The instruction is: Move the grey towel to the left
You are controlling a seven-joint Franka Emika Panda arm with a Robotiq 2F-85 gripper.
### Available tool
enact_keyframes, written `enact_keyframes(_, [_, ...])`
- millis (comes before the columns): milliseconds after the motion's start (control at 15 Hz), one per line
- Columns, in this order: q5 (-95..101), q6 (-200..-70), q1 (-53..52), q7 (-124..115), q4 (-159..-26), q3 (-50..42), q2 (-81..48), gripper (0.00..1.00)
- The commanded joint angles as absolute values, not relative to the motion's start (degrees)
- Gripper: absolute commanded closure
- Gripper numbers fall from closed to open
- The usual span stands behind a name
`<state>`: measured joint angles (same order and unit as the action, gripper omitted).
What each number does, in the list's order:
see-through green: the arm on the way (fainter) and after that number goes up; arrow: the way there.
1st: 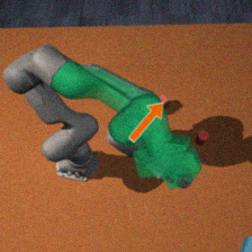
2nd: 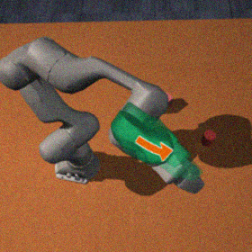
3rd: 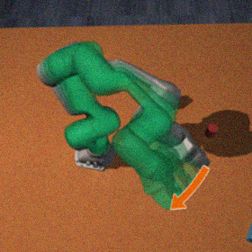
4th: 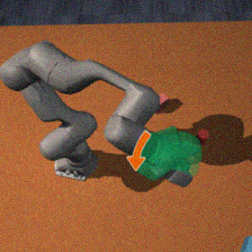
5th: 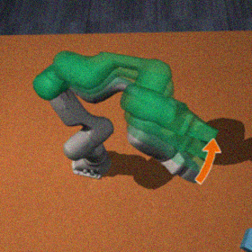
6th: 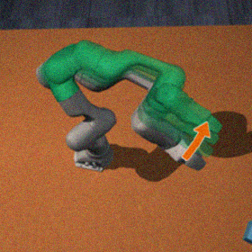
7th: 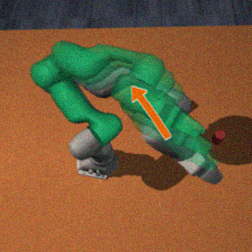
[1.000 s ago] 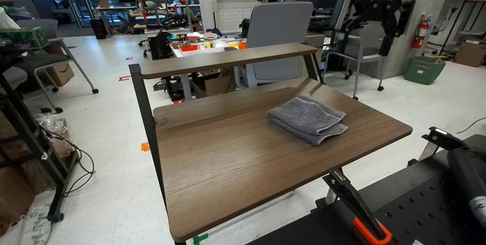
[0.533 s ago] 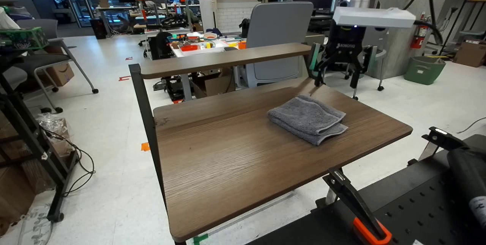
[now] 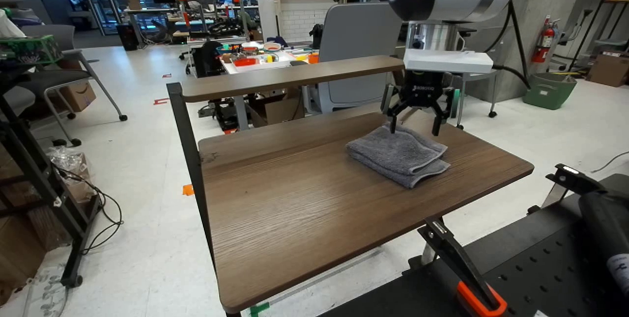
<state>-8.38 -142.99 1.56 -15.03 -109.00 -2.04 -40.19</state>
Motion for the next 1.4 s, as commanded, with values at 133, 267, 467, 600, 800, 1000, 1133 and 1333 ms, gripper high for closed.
enact_keyframes(133, [-9.57,-143.3,0.45,-16.83,-102.52,-1.91,-46.69,0.0])
enact_keyframes(267, [-9.36,-143.53,-0.16,-17.22,-100.84,-1.78,-48.41,0.0])
enact_keyframes(467, [-9.18,-143.43,-1.42,-17.8,-98.67,-1.22,-50.54,0.0])
enact_keyframes(600, [-8.76,-143.59,-2.65,-18.1,-97.59,-1.13,-51.27,0.0])
enact_keyframes(800, [-7.92,-144.02,-5.39,-19.3,-96.05,-1.45,-52.39,0.0])
enact_keyframes(1000, [-7.26,-143.96,-8.32,-20.46,-94.13,-1.48,-53.71,0.0])
enact_keyframes(1133, [-7.24,-143.4,-10.09,-21.34,-92.49,-1.28,-54.61,0.0])
enact_keyframes(1333, [-7.04,-143.05,-12.2,-22.16,-90.7,-1.26,-55.67,0.0])
